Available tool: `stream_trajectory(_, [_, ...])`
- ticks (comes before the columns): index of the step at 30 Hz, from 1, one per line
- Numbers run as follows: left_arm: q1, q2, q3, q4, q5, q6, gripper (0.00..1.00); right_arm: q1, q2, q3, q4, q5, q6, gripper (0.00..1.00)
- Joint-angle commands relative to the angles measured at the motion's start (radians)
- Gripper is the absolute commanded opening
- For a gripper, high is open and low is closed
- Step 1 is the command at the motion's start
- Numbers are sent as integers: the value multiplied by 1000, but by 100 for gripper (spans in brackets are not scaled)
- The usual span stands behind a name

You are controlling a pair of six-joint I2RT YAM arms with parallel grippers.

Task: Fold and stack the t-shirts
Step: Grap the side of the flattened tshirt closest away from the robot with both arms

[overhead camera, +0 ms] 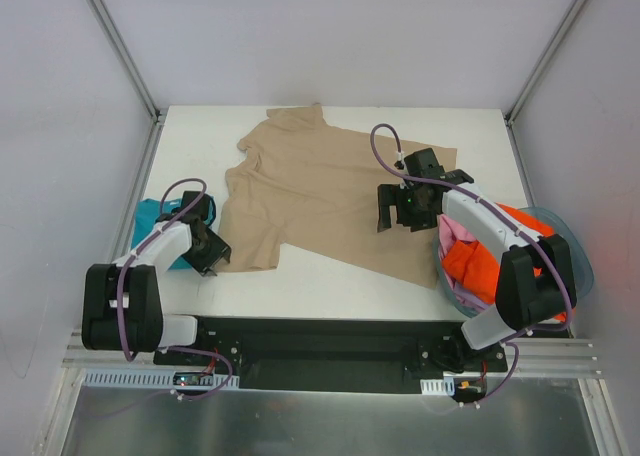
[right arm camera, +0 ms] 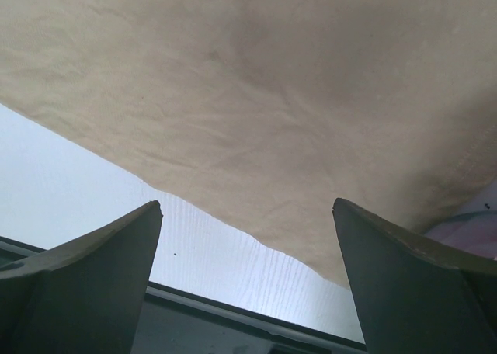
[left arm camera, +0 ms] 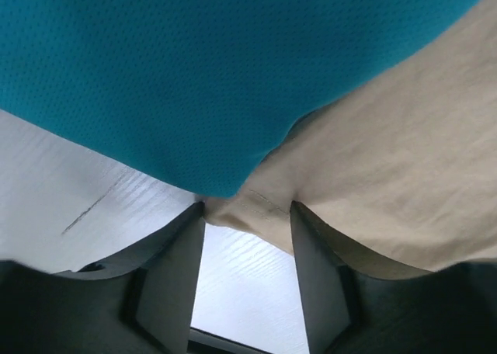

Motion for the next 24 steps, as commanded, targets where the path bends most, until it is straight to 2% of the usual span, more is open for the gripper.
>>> stream_trajectory(1, [-7,81,35,48,1,3,25,4,-45,-9,3,22,8,97])
stream_trajectory(3, [-7,88,42,53,27,9,0,4,-52,-14,-4,33,8,97])
stream_trajectory(6, [-7,55,20,51,30,14,0,4,-65,-23,-10,42,8,97])
stream_trajectory(11, [-7,-126,-61,24,21,-12,0,6,-77,-28,-14,34,4,97])
stream_trajectory(15, [-7,-249,-125,-60,7,-60,0,6,-88,-26,-26,39,-7,97])
stream_trajectory(20, [-5,-395,-129,-215,-106,-98,0,7,-94,-35,-32,11,3,97])
stream_trajectory(24, [-5,-453,-124,-265,-163,-106,0,45,-118,-73,-49,16,49,97])
